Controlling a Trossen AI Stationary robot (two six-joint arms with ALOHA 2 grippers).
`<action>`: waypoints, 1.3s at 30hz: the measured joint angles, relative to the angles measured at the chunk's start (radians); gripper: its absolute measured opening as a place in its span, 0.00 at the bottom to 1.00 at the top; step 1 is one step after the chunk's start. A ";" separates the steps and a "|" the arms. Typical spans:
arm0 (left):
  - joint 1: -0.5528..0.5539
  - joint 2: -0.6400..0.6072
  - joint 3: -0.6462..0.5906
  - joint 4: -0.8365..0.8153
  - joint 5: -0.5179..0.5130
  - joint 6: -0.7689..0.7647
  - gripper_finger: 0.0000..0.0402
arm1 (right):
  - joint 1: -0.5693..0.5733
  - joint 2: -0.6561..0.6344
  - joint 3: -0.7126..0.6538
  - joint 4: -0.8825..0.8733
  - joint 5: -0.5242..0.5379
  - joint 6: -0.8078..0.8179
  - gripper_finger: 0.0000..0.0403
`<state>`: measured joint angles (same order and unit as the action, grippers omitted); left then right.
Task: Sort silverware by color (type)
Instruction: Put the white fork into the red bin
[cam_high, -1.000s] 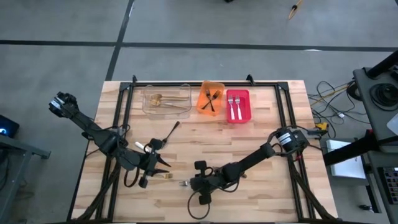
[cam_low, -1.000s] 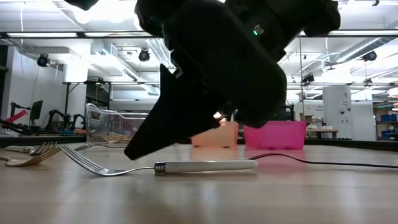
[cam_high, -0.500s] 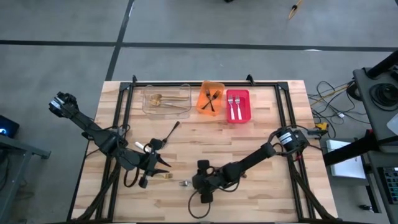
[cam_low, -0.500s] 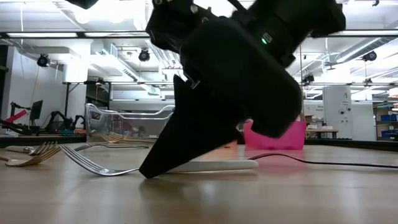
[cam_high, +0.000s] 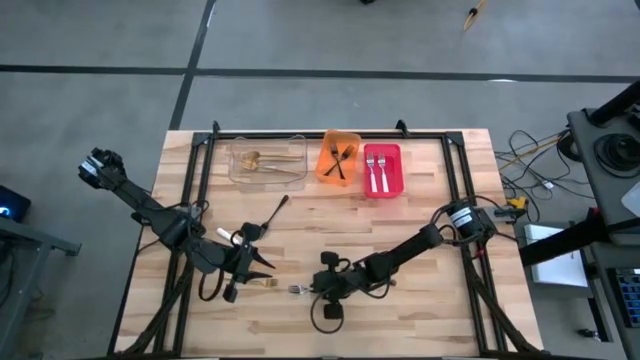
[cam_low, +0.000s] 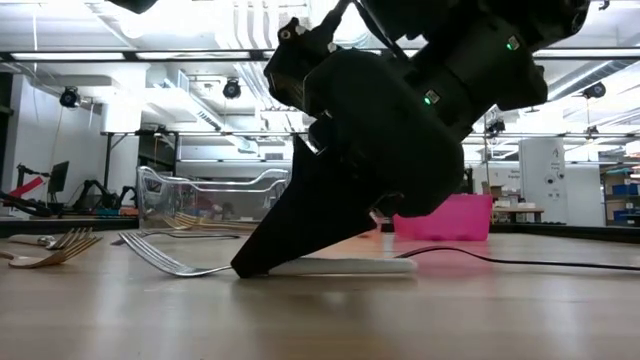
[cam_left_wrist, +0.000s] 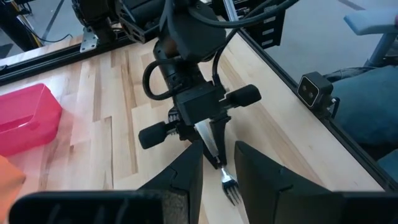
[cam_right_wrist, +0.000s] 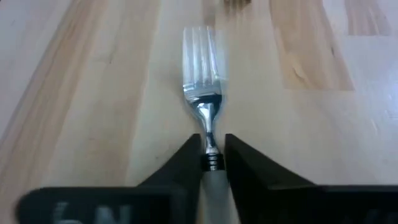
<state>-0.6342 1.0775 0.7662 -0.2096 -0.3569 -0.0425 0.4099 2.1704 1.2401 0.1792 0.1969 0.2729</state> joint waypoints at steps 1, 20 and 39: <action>0.000 0.000 0.000 0.000 0.000 0.000 0.19 | 0.000 0.000 -0.005 0.003 -0.004 -0.001 0.08; 0.000 0.000 0.000 0.009 0.000 0.000 0.19 | -0.004 -0.071 -0.014 0.083 0.014 0.047 0.07; 0.000 0.000 0.000 0.018 0.000 0.000 0.19 | -0.009 -0.171 0.014 -0.223 0.075 0.020 0.02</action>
<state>-0.6342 1.0775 0.7666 -0.1913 -0.3573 -0.0425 0.4011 1.9995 1.2537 -0.0440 0.2718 0.2926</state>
